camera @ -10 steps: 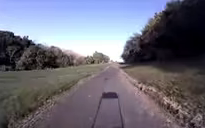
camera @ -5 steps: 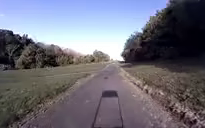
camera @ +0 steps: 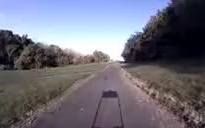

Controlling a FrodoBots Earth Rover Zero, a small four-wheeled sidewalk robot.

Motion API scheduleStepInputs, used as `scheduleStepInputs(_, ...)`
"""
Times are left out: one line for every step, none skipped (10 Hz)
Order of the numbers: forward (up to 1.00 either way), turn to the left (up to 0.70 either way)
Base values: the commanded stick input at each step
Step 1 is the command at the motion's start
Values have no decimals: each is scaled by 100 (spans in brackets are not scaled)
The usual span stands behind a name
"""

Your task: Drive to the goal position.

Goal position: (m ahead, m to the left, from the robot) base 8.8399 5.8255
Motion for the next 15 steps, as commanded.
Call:
scheduleStepInputs(50,0)
scheduleStepInputs(50,0)
scheduleStepInputs(50,0)
scheduleStepInputs(50,0)
scheduleStepInputs(50,0)
scheduleStepInputs(50,0)
scheduleStepInputs(50,0)
scheduleStepInputs(50,0)
scheduleStepInputs(50,0)
scheduleStepInputs(50,0)
scheduleStepInputs(50,0)
scheduleStepInputs(50,0)
scheduleStepInputs(50,0)
scheduleStepInputs(50,0)
scheduleStepInputs(50,0)
